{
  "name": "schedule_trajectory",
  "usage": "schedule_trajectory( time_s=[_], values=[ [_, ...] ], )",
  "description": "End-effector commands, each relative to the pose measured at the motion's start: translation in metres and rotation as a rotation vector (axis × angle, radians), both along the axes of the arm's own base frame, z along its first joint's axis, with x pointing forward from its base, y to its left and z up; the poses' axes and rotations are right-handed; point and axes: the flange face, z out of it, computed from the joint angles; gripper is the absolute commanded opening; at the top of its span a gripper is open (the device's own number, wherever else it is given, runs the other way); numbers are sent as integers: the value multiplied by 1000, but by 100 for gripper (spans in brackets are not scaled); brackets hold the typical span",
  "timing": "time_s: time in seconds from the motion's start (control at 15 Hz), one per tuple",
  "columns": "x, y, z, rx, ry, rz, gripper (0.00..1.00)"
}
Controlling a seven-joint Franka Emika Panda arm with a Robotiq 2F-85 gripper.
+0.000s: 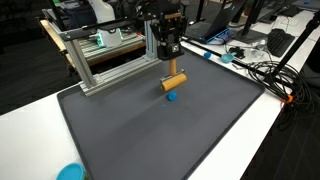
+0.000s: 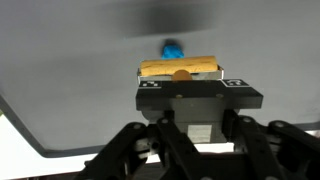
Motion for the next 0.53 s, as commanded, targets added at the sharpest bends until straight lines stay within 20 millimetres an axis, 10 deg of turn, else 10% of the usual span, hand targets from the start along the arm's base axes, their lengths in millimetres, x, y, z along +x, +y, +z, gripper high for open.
schedule_trajectory(
  time_s=[0.0, 0.27, 0.33, 0.47],
  values=[
    [-20, 3, 12, 22, -55, 2, 21],
    [-15, 1, 0, 8, -14, -2, 21],
    [-15, 1, -1, 8, -9, -2, 46],
    [-15, 1, -5, 8, -2, -2, 46]
  ],
)
